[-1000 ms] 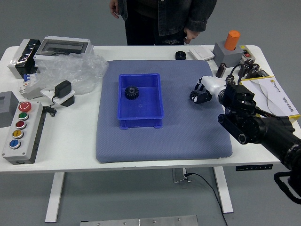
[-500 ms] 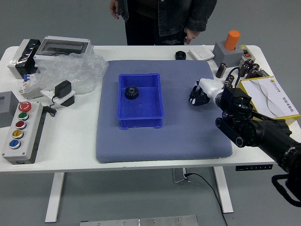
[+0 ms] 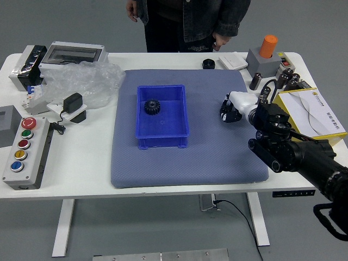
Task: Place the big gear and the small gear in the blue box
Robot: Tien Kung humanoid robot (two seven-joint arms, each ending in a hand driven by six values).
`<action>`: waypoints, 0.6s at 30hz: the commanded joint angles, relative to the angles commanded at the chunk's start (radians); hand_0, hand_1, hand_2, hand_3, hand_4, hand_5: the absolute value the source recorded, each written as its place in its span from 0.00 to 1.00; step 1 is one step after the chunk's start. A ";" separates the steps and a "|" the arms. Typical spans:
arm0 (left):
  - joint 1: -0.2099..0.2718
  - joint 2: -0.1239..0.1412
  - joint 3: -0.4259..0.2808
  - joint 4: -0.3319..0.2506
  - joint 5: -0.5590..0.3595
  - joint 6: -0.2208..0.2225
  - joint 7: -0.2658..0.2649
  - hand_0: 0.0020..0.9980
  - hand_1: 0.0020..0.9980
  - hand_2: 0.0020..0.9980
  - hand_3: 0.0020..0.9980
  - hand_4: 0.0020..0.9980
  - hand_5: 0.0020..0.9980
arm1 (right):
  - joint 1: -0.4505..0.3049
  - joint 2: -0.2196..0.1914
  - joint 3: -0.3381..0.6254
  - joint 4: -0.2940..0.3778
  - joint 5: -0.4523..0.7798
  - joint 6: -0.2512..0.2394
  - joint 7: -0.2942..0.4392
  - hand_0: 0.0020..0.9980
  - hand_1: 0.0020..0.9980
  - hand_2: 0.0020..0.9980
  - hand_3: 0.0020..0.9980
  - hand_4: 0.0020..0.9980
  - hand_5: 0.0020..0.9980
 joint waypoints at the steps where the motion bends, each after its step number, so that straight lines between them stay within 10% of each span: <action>1: 0.000 0.000 0.000 0.000 0.000 0.000 0.000 0.73 0.68 0.72 0.72 0.45 0.01 | -0.001 0.000 0.000 -0.001 0.000 -0.001 0.000 0.60 0.47 0.51 0.55 0.46 0.15; 18: 0.000 0.001 0.000 0.000 -0.003 0.000 -0.001 0.73 0.68 0.72 0.71 0.45 0.01 | -0.019 -0.029 0.105 0.091 -0.038 -0.035 -0.007 0.59 0.46 0.48 0.53 0.51 0.11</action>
